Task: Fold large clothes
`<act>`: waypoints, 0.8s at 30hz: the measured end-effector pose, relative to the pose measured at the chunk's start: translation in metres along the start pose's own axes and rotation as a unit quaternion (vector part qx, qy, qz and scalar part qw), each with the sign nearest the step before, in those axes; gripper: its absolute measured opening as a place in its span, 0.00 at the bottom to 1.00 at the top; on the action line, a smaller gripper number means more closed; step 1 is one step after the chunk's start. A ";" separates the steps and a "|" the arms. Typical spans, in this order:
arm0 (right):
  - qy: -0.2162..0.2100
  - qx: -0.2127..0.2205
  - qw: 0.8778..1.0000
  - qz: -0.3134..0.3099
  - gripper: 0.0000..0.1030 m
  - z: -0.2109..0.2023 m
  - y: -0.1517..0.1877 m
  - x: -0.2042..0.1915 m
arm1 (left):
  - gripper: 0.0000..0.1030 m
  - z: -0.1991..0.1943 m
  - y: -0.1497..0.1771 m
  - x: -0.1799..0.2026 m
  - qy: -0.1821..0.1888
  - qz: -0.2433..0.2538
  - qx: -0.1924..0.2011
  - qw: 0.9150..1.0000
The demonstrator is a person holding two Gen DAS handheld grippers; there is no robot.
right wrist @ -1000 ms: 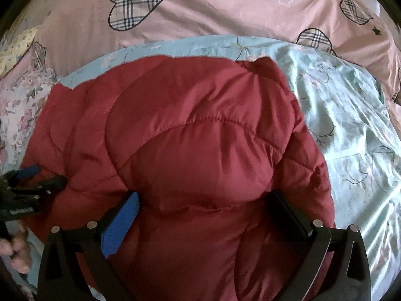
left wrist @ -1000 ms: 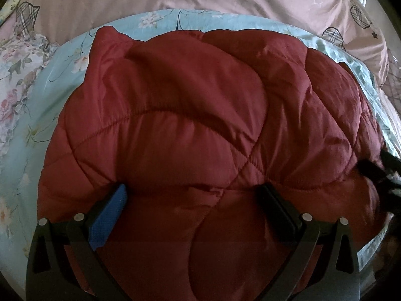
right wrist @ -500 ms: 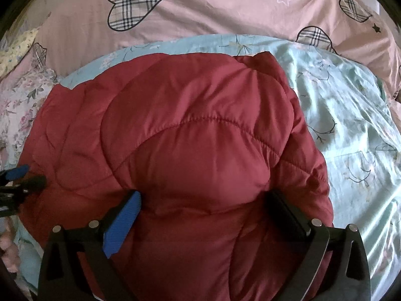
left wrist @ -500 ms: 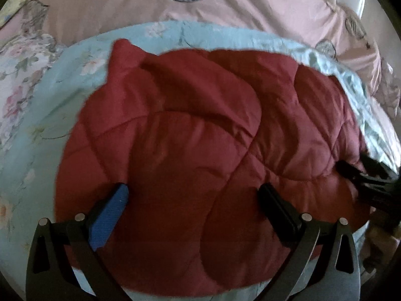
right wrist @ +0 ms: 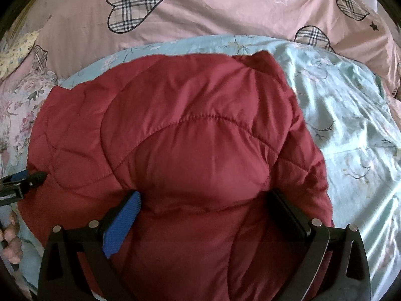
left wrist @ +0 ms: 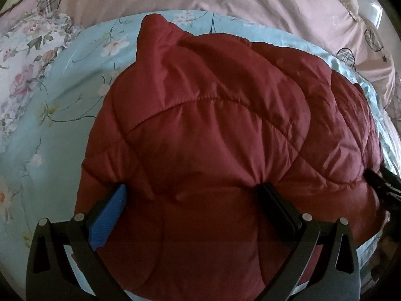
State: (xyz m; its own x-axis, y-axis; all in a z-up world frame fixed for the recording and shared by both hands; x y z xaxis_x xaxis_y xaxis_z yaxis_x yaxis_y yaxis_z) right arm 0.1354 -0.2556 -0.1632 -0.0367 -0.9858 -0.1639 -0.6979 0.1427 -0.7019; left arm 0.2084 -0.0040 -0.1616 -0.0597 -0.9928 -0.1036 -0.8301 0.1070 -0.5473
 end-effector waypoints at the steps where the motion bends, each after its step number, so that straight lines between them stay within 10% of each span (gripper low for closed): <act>1: 0.000 0.007 1.000 -0.001 0.94 -0.006 0.000 -0.002 | 1.00 0.000 0.000 0.000 -0.001 0.001 0.000 1.000; 24: -0.042 0.025 0.999 0.006 0.94 -0.056 0.022 -0.009 | 1.00 -0.058 0.027 -0.014 -0.057 0.026 0.043 0.997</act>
State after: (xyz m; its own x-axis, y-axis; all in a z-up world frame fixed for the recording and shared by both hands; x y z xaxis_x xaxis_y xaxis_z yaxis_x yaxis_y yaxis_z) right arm 0.0808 -0.2483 -0.1380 0.0167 -0.9734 -0.2284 -0.6613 0.1605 -0.7327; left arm 0.1543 0.0100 -0.1268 -0.0333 -0.9739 -0.2244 -0.7764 0.1666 -0.6079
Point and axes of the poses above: each gripper's, at about its wrist camera, not at the fingertips, and z roughly the way its jaws point, x to its right, y to its underside, the point moved 8 cm from there along z, roughly the way its jaws point, and after that the axes turned 11 degrees about -y, right-handed, at the moved point
